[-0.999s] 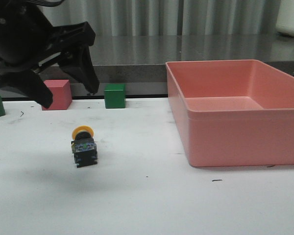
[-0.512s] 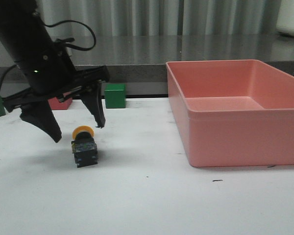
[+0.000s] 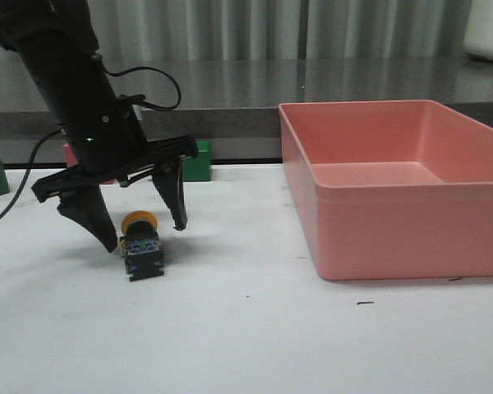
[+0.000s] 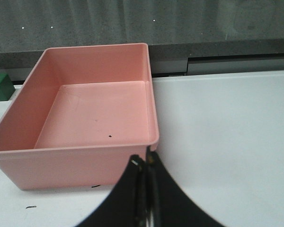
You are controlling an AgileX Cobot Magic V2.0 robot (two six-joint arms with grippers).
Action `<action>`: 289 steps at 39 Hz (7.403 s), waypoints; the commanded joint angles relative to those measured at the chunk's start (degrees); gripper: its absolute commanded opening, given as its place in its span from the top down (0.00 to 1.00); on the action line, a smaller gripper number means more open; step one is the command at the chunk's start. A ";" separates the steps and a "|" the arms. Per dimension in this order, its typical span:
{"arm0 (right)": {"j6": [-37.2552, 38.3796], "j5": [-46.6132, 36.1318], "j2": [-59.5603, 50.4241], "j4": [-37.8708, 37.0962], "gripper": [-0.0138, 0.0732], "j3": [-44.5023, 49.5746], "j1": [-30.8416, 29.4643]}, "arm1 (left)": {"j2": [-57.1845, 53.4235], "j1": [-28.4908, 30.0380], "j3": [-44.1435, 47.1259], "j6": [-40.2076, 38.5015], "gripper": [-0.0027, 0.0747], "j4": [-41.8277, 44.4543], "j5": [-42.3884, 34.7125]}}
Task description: Place and stand button with both arms
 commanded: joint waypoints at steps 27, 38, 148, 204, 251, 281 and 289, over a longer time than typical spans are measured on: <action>-0.55 -4.93 0.57 -0.86 0.92 -1.40 -0.21 | -2.27 0.23 -3.22 -0.43 0.74 4.59 3.53; -0.55 -4.93 0.57 -0.86 0.92 -1.40 -0.21 | -7.84 -0.66 -0.03 1.22 0.75 8.23 -3.08; -0.55 -4.93 0.57 -0.86 0.92 -1.40 -0.21 | -15.29 7.75 68.51 6.93 0.23 31.35 -129.49; -0.55 -4.93 0.57 -0.86 0.92 -1.40 -0.21 | -95.48 7.75 54.85 1.94 0.31 28.40 -30.79; -0.55 -4.93 0.57 -0.86 0.92 -1.40 -0.21 | -107.08 7.75 54.85 1.94 0.99 26.44 -24.12; -0.55 -4.93 0.57 -0.86 0.92 -1.40 -0.21 | -113.20 7.86 55.04 10.86 0.99 20.21 -24.51; -0.55 -4.93 0.57 -0.86 0.92 -1.40 -0.21 | -117.49 9.23 57.01 11.52 0.99 20.88 -25.80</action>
